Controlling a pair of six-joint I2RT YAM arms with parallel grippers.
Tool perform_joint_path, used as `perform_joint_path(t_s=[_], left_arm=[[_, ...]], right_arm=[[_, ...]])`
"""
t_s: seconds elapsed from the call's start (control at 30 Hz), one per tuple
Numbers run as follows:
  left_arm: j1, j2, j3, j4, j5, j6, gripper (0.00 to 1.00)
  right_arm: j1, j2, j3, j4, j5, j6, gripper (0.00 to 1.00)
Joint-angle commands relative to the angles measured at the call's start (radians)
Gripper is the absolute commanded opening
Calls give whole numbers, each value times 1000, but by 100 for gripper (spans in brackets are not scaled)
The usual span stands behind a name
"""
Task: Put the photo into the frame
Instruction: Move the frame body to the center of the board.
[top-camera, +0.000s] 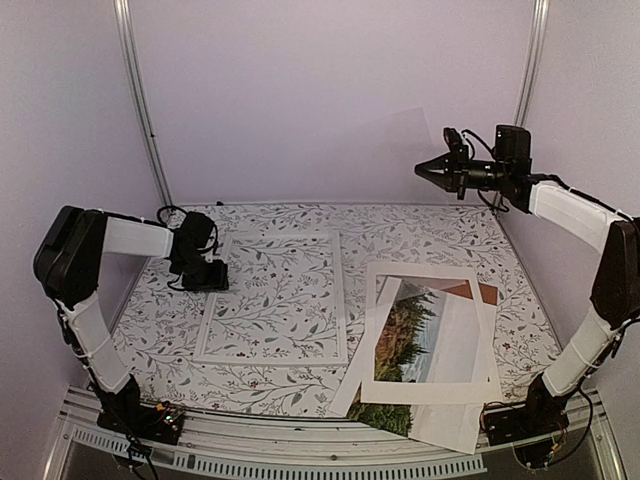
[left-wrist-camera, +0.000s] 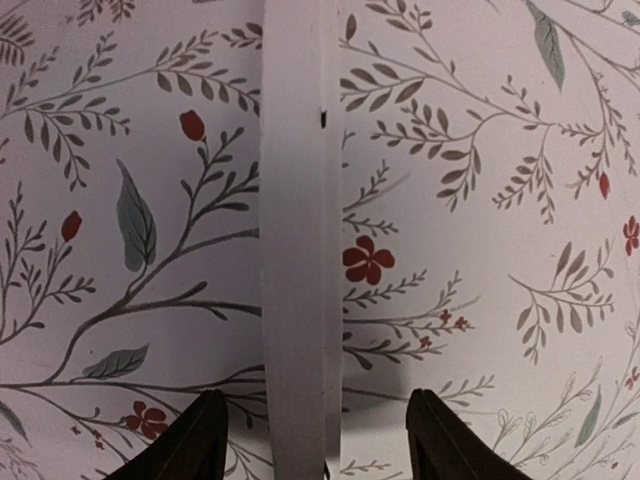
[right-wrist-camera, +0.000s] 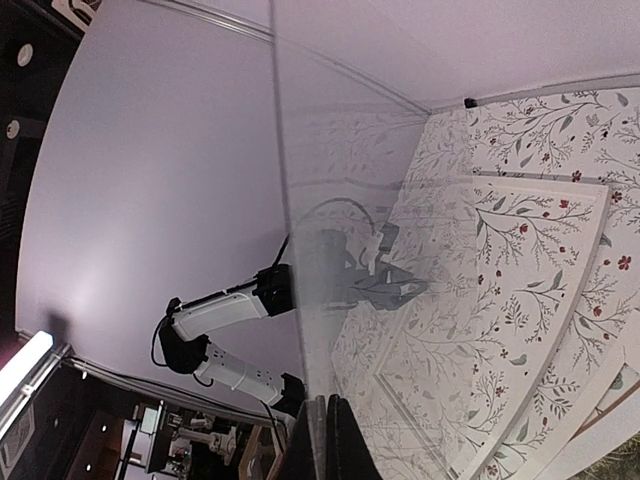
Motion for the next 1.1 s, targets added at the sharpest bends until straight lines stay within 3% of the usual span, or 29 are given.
perform_joint_path(t_s=[0.0, 0.23, 0.57, 0.83, 1.07], left_arm=[[11, 54, 51, -8, -11, 27, 59], [13, 61, 81, 23, 53, 37, 49], [47, -114, 104, 13, -31, -23, 83], [190, -299, 56, 15, -88, -98, 89], [268, -444, -20, 18, -179, -108, 93]], right_arm=[[-44, 0, 60, -49, 10, -37, 0], [2, 27, 67, -52, 22, -27, 0], [196, 161, 258, 66, 45, 110, 0], [352, 372, 432, 312, 61, 328, 0], [396, 547, 375, 381, 169, 444, 0]])
